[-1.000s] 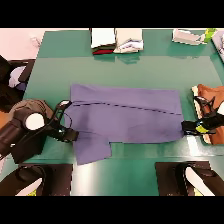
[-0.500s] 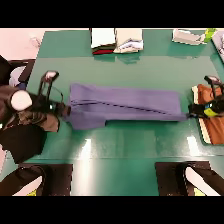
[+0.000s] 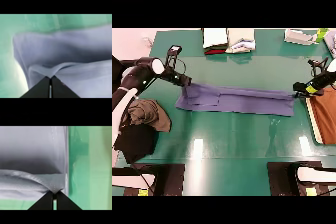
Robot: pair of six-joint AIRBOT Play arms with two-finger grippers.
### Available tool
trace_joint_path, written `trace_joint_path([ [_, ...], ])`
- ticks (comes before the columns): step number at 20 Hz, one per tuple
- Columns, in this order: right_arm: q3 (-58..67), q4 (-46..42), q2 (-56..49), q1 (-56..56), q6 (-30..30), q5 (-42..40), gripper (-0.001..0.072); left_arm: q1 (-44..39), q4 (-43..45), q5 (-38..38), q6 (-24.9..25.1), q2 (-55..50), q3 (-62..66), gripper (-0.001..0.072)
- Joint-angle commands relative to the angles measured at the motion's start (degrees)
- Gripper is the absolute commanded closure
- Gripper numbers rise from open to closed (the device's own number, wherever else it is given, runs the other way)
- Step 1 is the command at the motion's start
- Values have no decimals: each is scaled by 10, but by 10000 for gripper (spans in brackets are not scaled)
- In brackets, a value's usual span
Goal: Fold the shirts.
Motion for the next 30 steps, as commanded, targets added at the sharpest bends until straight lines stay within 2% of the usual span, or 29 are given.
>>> trace_joint_path([
  [1,49,43,-68,0,2,-13,694,2,-3,21,12,-60,47,680],
  [2,53,54,-75,0,2,-21,692,2,-4,19,12,-60,48,669],
  [3,53,66,-76,0,2,-36,627,2,-4,12,9,-60,52,421],
  [4,53,77,-75,0,1,-52,405,2,-3,5,-1,-59,58,242],
  [5,53,75,-71,-2,-1,-58,293,2,-4,-7,-4,-57,68,241],
  [6,53,74,-64,-6,-8,-56,270,2,-4,-24,-4,-55,80,241],
  [7,52,74,-56,-14,-15,-49,269,2,-4,-48,-8,-55,95,242],
  [8,45,74,-47,-23,-19,-40,260,2,-4,-71,-8,-55,107,285],
  [9,30,71,-37,-36,-20,-36,260,2,-5,-94,-7,-55,115,488],
  [10,7,71,-28,-49,-20,-35,236,2,-9,-105,-7,-55,116,657],
  [11,-16,71,-23,-61,-20,-37,143,2,-19,-108,-7,-55,116,681],
  [12,-37,73,-24,-73,-20,-37,133,2,-39,-106,-7,-56,116,681],
  [14,-76,85,-35,-80,-20,-40,136,0,-84,-100,-7,-56,116,681],
  [18,-99,131,-65,-54,-26,-61,143,-31,-92,-77,-7,-59,116,681],
  [20,-99,132,-65,-33,-26,-82,194,-46,-92,-70,-7,-59,116,681],
  [21,-99,131,-65,-28,-26,-87,227,-53,-92,-67,-7,-59,116,681],
  [22,-99,130,-65,-23,-26,-88,313,-61,-92,-63,-7,-59,116,681],
  [23,-99,129,-65,-21,-27,-88,421,-67,-92,-59,-7,-59,116,681],
  [24,-99,130,-65,-21,-29,-87,578,-75,-92,-54,-8,-60,116,681],
  [25,-99,130,-63,-21,-29,-85,666,-85,-93,-46,-9,-63,116,681],
  [26,-99,129,-57,-21,-29,-84,695,-95,-93,-40,-12,-67,116,681],
  [30,-83,132,14,-17,-29,-49,698,-148,-127,-3,-11,-108,117,681],
])
